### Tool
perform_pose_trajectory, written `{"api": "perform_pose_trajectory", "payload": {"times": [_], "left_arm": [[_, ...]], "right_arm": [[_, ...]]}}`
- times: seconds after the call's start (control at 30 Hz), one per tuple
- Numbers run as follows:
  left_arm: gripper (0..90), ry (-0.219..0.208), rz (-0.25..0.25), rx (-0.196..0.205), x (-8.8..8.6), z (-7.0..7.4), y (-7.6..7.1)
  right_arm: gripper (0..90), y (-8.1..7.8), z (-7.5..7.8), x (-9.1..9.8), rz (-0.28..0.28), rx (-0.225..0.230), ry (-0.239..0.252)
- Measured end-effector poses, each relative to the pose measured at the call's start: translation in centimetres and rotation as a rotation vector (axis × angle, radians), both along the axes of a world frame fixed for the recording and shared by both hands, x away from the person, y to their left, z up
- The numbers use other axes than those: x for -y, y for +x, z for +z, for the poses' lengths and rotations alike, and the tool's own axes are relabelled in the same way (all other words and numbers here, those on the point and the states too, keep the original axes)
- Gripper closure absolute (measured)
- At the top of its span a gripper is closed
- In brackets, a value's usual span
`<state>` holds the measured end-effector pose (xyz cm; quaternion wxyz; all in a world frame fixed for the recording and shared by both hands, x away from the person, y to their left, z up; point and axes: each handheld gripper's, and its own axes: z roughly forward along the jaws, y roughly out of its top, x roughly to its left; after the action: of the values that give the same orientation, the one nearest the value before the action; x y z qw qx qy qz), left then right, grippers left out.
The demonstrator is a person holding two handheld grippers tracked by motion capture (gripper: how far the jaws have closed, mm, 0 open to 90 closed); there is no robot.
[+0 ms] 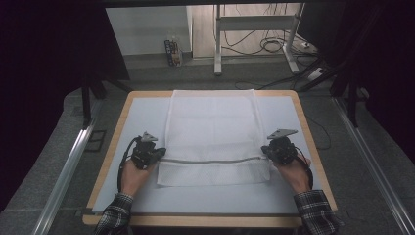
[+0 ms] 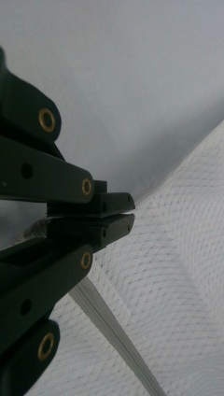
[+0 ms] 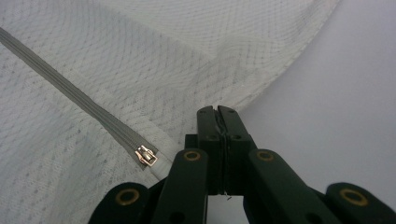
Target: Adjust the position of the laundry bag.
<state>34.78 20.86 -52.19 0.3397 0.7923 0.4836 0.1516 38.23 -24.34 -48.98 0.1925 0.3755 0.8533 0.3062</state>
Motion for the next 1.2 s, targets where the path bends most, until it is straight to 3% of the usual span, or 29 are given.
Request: {"api": "perform_pose_trajectory", "payload": {"times": [0.23,0.63,0.83,1.2], "left_arm": [[88.7,0.015,-0.020,-0.003,0.1,0.2,-1.1],[88.7,0.001,-0.038,0.001,-0.1,0.7,-3.4],[88.7,0.021,-0.046,0.004,0.0,0.9,-4.7],[88.6,0.022,-0.074,-0.028,0.2,0.6,-6.5]], "right_arm": [[87.7,-1.2,0.2,0.1,0.007,0.000,0.000],[87.8,-3.8,0.7,0.6,0.032,0.000,0.013],[87.9,-5.3,0.7,0.5,0.056,0.005,0.005],[87.9,-7.0,0.5,0.9,0.072,-0.009,-0.007]]}}
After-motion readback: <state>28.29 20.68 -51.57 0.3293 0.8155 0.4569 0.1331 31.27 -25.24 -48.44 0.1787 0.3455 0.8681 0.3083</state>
